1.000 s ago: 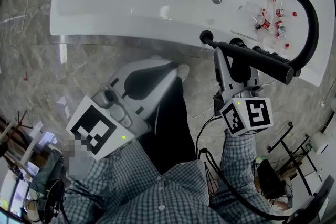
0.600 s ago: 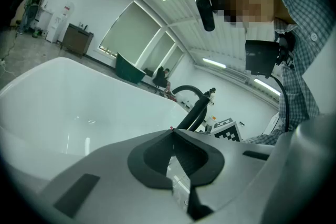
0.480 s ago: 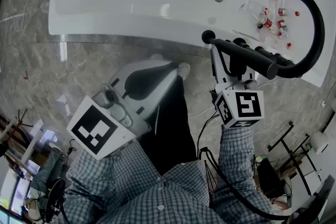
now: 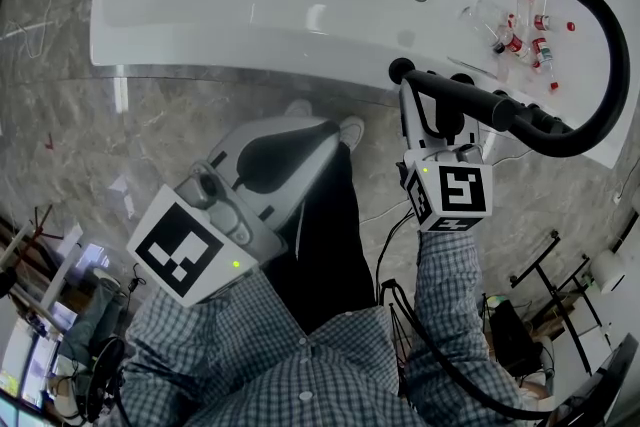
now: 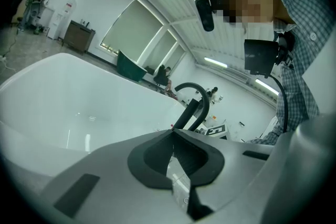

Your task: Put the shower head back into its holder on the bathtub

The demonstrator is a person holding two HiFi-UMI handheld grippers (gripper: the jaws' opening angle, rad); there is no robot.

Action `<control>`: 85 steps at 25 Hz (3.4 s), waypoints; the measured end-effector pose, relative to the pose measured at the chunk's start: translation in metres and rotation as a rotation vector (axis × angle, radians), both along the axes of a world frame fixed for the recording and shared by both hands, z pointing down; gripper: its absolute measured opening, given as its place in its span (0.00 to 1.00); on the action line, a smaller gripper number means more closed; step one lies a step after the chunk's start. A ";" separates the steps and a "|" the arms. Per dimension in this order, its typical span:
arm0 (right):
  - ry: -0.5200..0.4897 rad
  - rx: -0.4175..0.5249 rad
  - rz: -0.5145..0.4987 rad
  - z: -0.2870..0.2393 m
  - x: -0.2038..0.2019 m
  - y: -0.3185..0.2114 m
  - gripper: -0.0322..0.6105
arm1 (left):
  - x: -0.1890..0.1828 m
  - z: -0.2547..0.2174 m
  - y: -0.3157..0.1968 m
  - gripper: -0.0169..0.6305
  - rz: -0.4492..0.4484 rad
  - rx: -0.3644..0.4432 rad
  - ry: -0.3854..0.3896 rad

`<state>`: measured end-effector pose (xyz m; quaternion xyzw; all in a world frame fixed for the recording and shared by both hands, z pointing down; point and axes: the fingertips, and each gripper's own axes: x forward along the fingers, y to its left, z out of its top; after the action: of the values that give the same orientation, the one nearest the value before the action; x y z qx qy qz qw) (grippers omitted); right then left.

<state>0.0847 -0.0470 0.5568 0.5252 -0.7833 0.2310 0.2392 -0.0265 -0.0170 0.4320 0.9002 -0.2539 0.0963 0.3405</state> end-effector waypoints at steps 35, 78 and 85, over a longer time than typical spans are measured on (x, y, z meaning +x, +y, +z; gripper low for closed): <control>0.098 0.015 -0.032 0.053 -0.007 0.000 0.26 | 0.003 0.013 0.001 0.04 0.024 -0.014 0.005; 0.068 0.116 0.066 -0.126 0.039 0.039 0.08 | 0.043 -0.124 0.013 0.04 0.089 0.210 0.022; 0.001 0.202 0.070 -0.215 0.038 0.036 0.08 | 0.038 -0.181 0.010 0.04 0.090 0.278 0.023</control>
<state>0.1223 -0.0113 0.3423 0.5737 -0.7838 0.1588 0.1772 0.0113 -0.0073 0.2509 0.9501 -0.2204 0.0652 0.2108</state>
